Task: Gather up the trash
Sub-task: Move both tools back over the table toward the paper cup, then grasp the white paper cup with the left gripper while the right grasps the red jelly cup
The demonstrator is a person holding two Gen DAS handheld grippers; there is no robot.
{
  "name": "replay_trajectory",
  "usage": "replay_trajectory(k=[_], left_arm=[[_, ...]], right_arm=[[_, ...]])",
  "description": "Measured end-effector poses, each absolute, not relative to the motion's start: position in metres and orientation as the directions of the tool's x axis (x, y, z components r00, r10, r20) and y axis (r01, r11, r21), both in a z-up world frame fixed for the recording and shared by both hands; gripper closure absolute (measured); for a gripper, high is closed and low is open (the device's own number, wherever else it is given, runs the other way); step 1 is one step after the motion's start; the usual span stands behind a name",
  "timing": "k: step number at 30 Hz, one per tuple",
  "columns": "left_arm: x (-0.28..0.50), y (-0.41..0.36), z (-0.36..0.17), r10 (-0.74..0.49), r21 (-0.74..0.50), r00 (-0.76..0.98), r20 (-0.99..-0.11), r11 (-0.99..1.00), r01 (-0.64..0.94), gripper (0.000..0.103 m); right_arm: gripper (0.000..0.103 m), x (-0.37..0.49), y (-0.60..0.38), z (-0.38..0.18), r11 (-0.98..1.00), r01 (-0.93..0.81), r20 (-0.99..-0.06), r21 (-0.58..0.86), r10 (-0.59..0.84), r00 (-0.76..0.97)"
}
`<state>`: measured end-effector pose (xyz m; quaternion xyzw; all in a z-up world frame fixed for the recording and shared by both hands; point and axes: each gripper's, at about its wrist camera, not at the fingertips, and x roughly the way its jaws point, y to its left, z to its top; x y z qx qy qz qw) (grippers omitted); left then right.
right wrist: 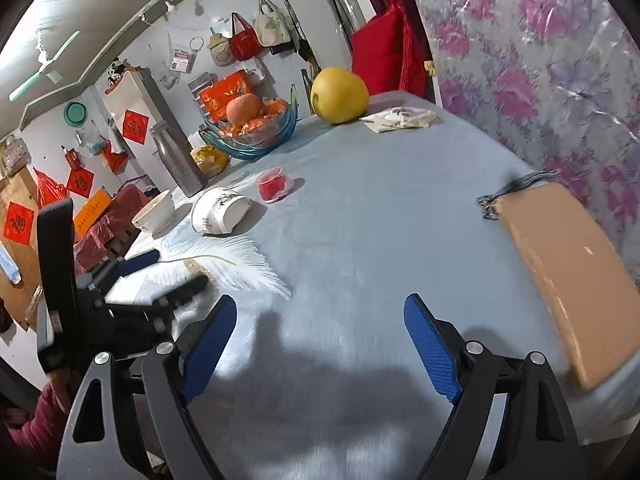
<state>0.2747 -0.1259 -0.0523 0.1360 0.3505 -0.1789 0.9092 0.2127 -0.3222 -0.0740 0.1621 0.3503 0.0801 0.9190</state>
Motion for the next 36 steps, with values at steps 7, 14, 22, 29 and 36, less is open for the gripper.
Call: replay_trajectory(k=[7,14,22,29,36], left_arm=[[0.330,-0.091,-0.049,-0.119,0.124,0.718,-0.685,0.953,0.276,0.007],[0.376,-0.105,-0.056,-0.160,0.068,0.694,-0.702,0.955,0.290,0.007],[0.408,-0.109,-0.071,-0.081,0.130,0.696,-0.714,0.961,0.245,0.007],[0.420,-0.082,-0.075,-0.153,0.002,0.644,-0.750,0.973,0.233,0.007],[0.417,-0.063,-0.071,-0.169,-0.038,0.643,-0.747,0.976,0.213,0.007]], right_arm=[[0.019,0.236,-0.317,-0.082,0.957,-0.027,-0.630,0.288,0.211,0.747],[0.019,0.252,-0.314,-0.092,0.955,-0.030,-0.644,0.294,0.221,0.732],[0.019,0.262,-0.308,-0.096,0.958,-0.036,-0.672,0.284,0.225,0.706],[0.019,0.270,-0.292,-0.088,0.963,-0.067,-0.677,0.263,0.233,0.698],[0.018,0.302,-0.273,-0.075,0.961,-0.129,-0.678,0.245,0.265,0.685]])
